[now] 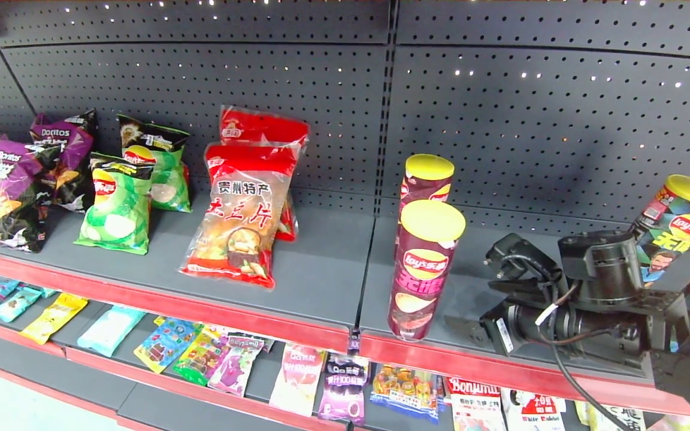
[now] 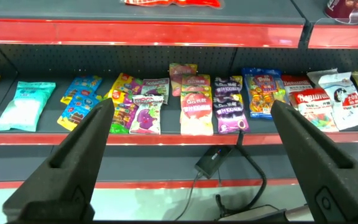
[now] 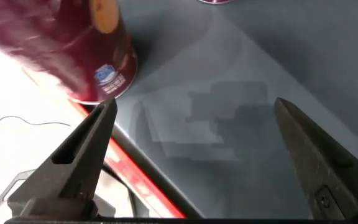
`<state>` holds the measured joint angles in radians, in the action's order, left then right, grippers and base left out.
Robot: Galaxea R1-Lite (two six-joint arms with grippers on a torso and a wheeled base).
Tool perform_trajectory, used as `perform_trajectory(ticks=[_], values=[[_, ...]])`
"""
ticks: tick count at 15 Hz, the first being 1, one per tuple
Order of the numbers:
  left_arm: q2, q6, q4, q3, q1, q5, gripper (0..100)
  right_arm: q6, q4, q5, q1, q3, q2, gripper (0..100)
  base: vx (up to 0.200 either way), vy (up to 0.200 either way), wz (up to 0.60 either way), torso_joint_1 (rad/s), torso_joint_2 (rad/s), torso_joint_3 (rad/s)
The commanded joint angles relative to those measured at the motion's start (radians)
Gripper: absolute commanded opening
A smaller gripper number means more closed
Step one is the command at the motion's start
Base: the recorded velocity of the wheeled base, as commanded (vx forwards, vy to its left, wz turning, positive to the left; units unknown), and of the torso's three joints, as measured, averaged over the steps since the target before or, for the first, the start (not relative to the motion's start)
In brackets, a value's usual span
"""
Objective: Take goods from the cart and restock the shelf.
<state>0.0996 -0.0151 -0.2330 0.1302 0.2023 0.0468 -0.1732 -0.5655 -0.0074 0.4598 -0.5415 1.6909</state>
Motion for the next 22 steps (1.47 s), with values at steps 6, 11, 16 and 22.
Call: perform_trajectory(ticks=[6,11,16,22], values=[[0.002,-0.002,0.000,0.000,0.000,-0.001,100,0.003,0.001,-0.009,0.000,-0.031,0.049,100,0.000,0.000,0.00,0.000,0.00,0.000],[0.002,0.000,0.000,0.000,0.000,-0.001,100,0.004,0.001,-0.009,0.002,-0.038,0.050,100,0.000,0.000,0.00,0.000,0.00,0.000],[0.002,0.000,0.000,0.000,0.000,0.001,100,0.015,0.001,-0.008,0.010,-0.048,0.055,100,0.000,0.000,0.00,0.000,0.00,0.000],[0.002,0.000,0.001,0.000,0.000,-0.001,100,0.024,0.001,-0.008,0.022,-0.054,0.059,100,0.000,0.000,0.00,0.000,0.00,0.000]])
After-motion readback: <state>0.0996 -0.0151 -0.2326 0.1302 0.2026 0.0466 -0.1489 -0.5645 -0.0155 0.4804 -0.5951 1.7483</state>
